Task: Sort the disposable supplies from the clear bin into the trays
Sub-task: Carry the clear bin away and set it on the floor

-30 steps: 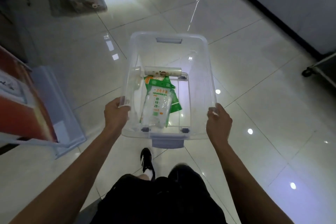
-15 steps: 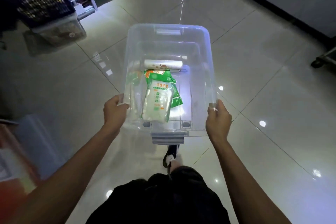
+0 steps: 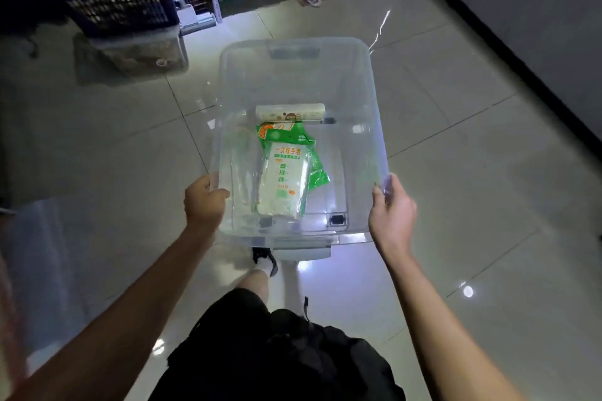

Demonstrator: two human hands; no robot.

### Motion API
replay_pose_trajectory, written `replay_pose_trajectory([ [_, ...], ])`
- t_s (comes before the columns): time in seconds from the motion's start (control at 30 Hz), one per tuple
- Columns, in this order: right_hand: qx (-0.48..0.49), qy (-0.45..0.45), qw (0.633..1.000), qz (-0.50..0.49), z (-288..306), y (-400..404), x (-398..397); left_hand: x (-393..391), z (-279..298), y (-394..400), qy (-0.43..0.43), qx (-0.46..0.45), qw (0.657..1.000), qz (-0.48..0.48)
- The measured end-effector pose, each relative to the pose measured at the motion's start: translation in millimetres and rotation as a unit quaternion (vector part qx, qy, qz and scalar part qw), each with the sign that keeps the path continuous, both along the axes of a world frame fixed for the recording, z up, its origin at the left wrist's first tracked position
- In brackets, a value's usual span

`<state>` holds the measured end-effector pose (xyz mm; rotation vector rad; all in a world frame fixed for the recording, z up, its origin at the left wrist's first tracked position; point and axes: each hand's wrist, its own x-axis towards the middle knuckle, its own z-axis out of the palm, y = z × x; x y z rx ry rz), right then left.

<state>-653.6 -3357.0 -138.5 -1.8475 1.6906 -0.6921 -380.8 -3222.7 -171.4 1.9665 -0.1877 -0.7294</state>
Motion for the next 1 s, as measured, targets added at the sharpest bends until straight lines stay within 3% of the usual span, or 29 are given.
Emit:
replay_pose_trajectory([
  [0.27, 0.006, -0.019, 1.0, 0.003, 0, -160, 124, 118, 17, -157, 0.002, -0.018, 1.0, -0.003],
  [0.67, 0.038, -0.043, 0.996, -0.062, -18, -414, 215, 225, -6, -434, 0.028, -0.002, 0.999, -0.045],
  [1.0, 0.017, -0.003, 1.0, 0.023, -1, -658, 312, 304, 6, -639, 0.03, -0.04, 0.998, 0.025],
])
